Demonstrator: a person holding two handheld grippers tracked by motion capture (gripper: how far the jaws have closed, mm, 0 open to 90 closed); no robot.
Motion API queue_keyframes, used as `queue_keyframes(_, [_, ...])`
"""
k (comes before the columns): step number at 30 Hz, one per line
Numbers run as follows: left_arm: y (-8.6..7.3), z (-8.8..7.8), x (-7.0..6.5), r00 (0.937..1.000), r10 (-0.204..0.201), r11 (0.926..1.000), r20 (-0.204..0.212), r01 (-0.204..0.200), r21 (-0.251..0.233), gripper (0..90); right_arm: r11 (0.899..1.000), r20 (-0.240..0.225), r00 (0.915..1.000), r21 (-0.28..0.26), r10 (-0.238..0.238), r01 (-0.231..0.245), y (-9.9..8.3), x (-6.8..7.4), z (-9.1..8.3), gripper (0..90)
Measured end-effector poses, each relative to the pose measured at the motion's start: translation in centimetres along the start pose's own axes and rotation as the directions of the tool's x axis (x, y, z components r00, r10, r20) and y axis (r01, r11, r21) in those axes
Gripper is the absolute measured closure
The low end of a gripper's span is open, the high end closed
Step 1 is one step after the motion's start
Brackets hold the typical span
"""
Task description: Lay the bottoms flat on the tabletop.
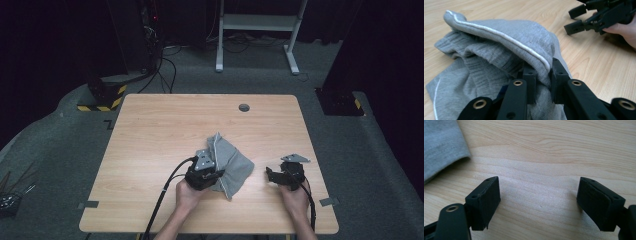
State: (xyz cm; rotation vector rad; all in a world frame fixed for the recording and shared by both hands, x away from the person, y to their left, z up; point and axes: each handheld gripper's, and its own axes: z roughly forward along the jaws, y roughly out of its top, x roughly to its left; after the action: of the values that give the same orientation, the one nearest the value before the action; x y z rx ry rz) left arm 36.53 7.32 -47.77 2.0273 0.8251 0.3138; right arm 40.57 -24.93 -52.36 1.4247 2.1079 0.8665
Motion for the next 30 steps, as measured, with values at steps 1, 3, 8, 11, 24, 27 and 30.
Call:
queue_keyframes(1, [0.0,0.0,0.0,1.0,0.0,1.0,0.0,0.0,0.0,77.2,1.0,0.0,1.0,0.0,0.0,0.0,0.0,0.0,0.0,19.1])
queue_keyframes(3, [-0.3,0.3,0.0,1.0,-0.007,0.9999,-0.004,0.007,0.012,74.0,1.0,-0.001,1.0,0.0,-0.001,0.001,0.0,0.0,0.0,19.1])
queue_keyframes(8, [-0.7,0.5,0.0,0.9986,-0.023,0.9992,-0.048,0.024,0.031,50.0,1.0,0.0,1.0,0.0,-0.003,0.003,0.0,0.0,0.0,19.3])
queue_keyframes(11, [-0.8,0.3,-0.1,0.9978,-0.028,0.9987,-0.061,0.03,0.042,41.2,1.0,-0.005,1.0,-0.001,-0.004,0.004,0.0,0.0,0.0,20.4])
queue_keyframes(24, [-2.5,-3.6,1.2,0.9901,-0.085,0.9955,-0.112,0.089,0.033,32.4,0.988,-0.207,0.9681,-0.089,-0.141,0.125,1.6,2.8,-3.3,28.9])
queue_keyframes(27, [-3.3,-4.2,1.7,0.9834,-0.116,0.9919,-0.14,0.122,0.035,32.4,0.975,-0.249,0.9452,-0.126,-0.211,0.184,2.2,4.8,-4.0,30.1])
queue_keyframes(30, [-4.1,-4.5,2.2,0.9757,-0.144,0.9877,-0.165,0.152,0.037,32.3,0.96,-0.291,0.9179,-0.156,-0.269,0.232,2.6,6.8,-4.1,30.9])
